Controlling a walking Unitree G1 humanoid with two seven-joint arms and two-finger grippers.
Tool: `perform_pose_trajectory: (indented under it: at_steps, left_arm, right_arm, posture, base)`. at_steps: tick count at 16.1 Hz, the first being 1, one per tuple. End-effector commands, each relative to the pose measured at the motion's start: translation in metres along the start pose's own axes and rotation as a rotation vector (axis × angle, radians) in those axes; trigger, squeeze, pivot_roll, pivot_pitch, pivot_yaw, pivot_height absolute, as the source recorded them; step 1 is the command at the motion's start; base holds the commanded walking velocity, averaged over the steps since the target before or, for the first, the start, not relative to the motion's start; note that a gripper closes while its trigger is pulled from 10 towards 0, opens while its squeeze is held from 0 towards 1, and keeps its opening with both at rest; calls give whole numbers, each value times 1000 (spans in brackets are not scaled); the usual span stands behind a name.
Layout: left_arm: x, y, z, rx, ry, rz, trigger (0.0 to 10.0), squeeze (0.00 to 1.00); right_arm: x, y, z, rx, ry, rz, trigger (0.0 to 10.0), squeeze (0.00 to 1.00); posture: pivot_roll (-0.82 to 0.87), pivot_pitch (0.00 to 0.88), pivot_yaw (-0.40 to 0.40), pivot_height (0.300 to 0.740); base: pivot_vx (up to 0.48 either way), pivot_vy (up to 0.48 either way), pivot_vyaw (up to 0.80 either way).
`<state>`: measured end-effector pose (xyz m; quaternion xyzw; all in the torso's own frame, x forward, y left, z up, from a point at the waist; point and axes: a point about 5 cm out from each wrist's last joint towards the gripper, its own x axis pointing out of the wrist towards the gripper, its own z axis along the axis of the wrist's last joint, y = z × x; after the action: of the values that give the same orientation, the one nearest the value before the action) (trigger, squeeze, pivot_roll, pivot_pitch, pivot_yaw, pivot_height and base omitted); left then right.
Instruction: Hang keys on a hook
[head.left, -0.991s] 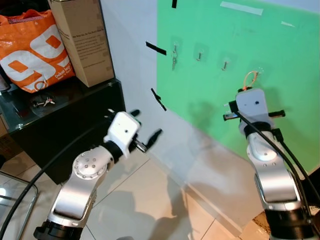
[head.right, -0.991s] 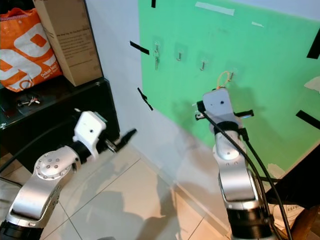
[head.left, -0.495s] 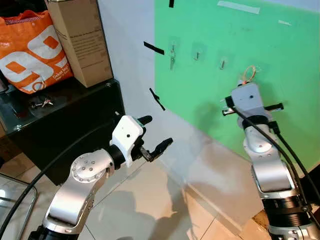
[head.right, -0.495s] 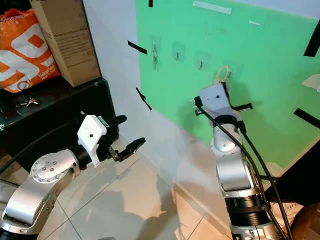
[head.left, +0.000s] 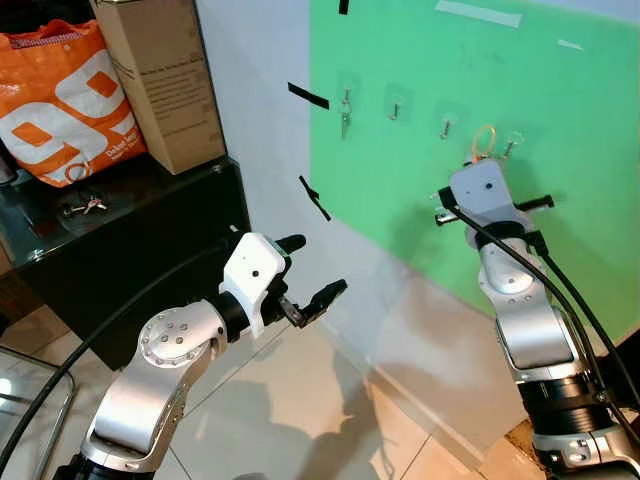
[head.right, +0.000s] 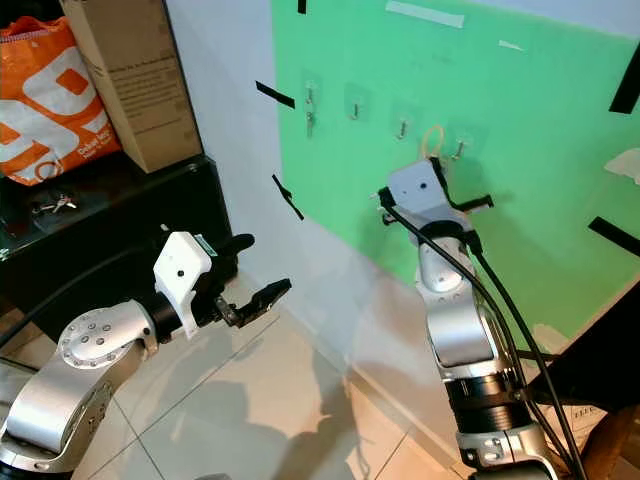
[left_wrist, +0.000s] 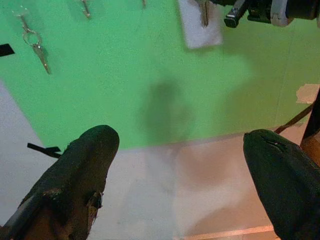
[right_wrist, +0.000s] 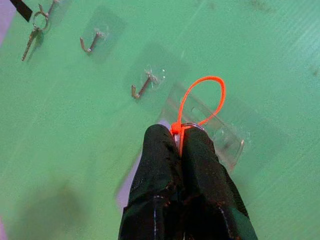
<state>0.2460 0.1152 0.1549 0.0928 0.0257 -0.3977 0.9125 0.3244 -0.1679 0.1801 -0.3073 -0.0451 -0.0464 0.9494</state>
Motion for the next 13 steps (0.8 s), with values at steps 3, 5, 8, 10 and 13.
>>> perform_pose_trajectory:
  at_steps: [3, 5, 8, 10, 13]
  left_arm:
    - [-2, 0, 4, 14, -2, -6, 10000, 302]
    - [-2, -1, 3, 12, -1, -12, 10000, 306]
    - [-1, -2, 4, 11, -2, -17, 10000, 306]
    - [-1, -2, 5, 11, -3, -20, 10000, 306]
    - [-1, -2, 5, 9, -3, -26, 10000, 306]
  right_arm:
    - [1, 3, -7, -49, 46, 21, 10000, 0]
    - [1, 2, -13, -65, 82, 17, 10000, 0]
    - [0, 1, -18, -66, 103, 4, 10000, 0]
    - [-1, -1, -19, -62, 109, -6, 10000, 0]
    - [-8, 3, -23, -60, 122, 8, 10000, 0]
  posture:
    - [58, 0, 32, 740]
    - [57, 0, 33, 740]
    - [57, 0, 34, 740]
    - [56, 0, 33, 740]
    - [54, 0, 36, 740]
  base:
    - [0, 0, 0]
    - [0, 0, 0]
    - [0, 0, 0]
    - [0, 0, 0]
    - [0, 0, 0]
